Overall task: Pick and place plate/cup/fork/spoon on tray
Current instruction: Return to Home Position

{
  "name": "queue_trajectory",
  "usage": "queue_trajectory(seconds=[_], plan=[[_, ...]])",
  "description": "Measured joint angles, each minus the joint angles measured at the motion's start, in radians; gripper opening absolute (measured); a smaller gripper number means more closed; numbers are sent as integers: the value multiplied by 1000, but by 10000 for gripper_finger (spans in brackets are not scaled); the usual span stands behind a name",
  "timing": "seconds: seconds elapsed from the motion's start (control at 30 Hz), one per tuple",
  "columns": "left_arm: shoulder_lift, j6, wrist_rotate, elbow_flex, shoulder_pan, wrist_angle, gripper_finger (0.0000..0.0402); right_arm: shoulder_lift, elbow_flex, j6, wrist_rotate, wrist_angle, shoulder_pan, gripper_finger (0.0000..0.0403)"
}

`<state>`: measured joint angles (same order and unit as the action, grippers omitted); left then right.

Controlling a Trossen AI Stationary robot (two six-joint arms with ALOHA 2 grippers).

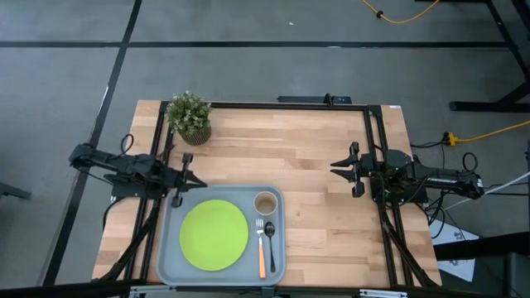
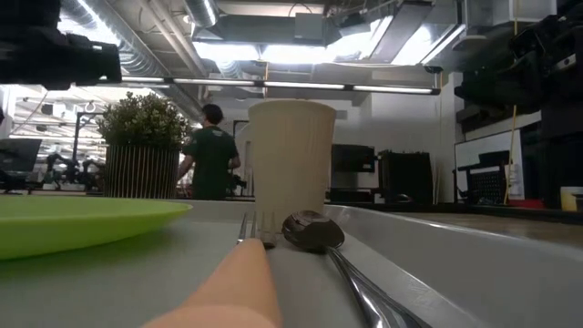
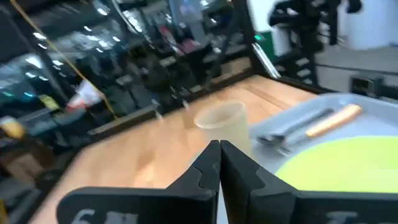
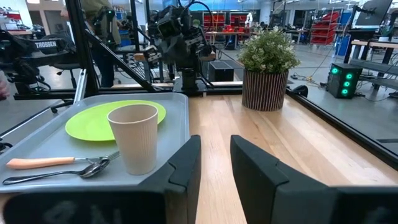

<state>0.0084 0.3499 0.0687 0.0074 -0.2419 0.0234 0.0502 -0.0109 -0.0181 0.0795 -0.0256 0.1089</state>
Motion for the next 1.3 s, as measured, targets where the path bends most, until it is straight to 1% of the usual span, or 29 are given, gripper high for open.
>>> queue_trajectory(seconds=[0.1,0.2,0.4,0.53,0.67,0.77,0.9,1.17,1.3], plan=[[8,-89,-46,0,37,-10,6,0,0,0,0,1,0,92],[9,-216,-45,0,98,-11,13,0,0,0,0,0,0,92],[12,-340,-50,1,215,-12,20,0,0,0,0,1,0,92],[58,-342,-66,1,231,-13,18,0,0,0,0,1,0,92],[138,-349,-68,1,228,-15,12,0,0,-1,0,1,0,92],[161,-344,-67,1,228,-15,8,0,0,0,0,1,0,92],[138,-341,-56,1,228,-11,3,0,0,0,0,1,0,92],[0,-340,-53,0,228,-11,5,0,0,-2,0,1,0,92],[-6,-340,-53,0,228,-12,13,0,0,0,0,0,0,92]])
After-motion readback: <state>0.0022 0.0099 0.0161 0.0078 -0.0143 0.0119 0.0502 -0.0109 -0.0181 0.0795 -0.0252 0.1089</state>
